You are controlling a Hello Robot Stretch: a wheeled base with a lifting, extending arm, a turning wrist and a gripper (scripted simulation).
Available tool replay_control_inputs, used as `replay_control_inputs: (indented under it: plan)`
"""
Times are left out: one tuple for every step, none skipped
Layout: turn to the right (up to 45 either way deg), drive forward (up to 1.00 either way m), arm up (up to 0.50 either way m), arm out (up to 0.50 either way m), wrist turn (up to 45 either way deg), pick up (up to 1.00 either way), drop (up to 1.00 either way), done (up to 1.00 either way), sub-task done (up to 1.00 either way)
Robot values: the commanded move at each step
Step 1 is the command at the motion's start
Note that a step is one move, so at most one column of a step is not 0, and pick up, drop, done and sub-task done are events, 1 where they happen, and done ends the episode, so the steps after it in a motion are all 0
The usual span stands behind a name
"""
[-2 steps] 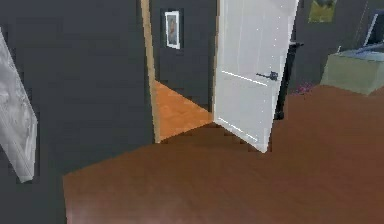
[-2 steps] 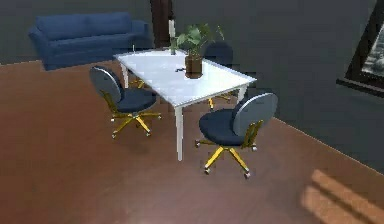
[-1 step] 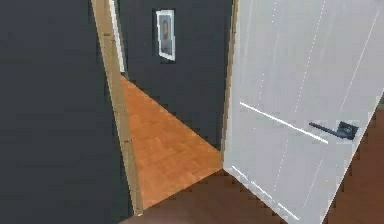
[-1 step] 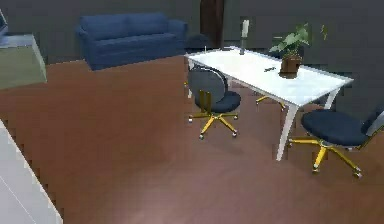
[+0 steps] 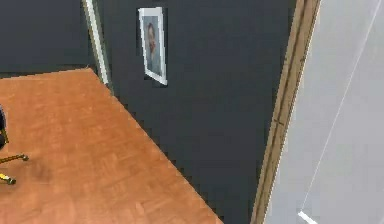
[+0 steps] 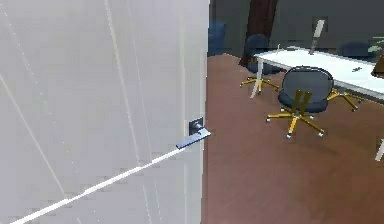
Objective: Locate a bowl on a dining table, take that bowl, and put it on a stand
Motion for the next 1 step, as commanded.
replay_control_inputs:
  plan:
    - [0.0, 0.20, 0.00, 0.00, 0.0, 0.00, 0.00, 0.00, 0.00]
